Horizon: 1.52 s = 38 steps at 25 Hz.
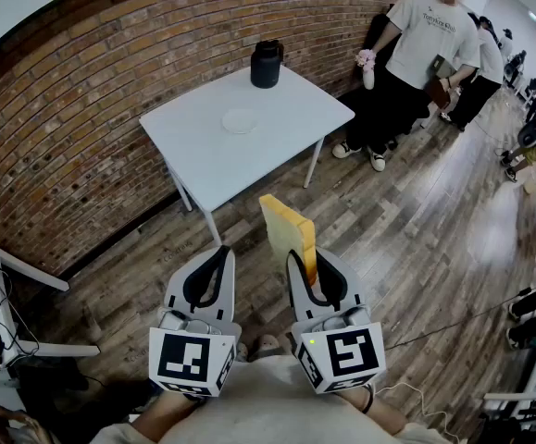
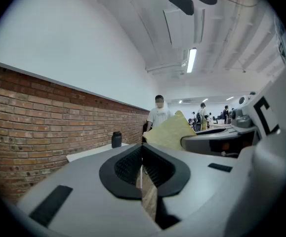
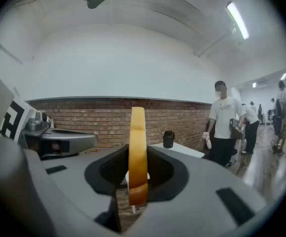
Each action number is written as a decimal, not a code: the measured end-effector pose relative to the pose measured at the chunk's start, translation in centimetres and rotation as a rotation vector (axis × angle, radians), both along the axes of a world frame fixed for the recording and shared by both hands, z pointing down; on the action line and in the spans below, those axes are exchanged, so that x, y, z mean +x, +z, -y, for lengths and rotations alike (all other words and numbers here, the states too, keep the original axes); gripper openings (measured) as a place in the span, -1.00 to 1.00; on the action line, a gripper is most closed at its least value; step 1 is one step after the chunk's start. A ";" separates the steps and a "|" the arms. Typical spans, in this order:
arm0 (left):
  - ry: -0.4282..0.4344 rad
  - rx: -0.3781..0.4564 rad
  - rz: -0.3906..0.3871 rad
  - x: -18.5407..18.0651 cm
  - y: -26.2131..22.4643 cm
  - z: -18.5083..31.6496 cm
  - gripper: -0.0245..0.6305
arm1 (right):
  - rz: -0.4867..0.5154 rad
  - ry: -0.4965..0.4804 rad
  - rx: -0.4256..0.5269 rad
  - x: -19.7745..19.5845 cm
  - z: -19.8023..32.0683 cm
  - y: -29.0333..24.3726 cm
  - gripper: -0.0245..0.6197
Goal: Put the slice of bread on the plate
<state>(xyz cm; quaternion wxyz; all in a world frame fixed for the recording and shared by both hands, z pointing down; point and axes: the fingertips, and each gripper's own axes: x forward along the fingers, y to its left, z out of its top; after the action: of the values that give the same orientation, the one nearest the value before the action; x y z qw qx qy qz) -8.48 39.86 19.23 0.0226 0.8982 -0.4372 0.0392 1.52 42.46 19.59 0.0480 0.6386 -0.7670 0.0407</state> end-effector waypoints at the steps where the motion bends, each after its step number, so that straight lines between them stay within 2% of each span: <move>1: 0.001 -0.001 0.001 0.1 0.1 0.0 -0.90 | 0.001 0.000 -0.001 0.1 0.1 0.1 -0.62; 24: -0.005 -0.010 0.011 2.0 0.6 1.0 -0.90 | 0.036 -0.001 -0.020 2.2 1.1 1.0 -0.62; 38: -0.107 -0.007 0.018 2.7 1.1 1.8 -0.90 | 0.051 -0.033 -0.019 5.5 2.2 1.8 -0.62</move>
<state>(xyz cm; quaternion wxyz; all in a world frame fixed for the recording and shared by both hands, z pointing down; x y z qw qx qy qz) -5.79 38.01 20.31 0.0239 0.8730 -0.4848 0.0474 7.05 40.29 21.40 0.0352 0.6239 -0.7781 0.0634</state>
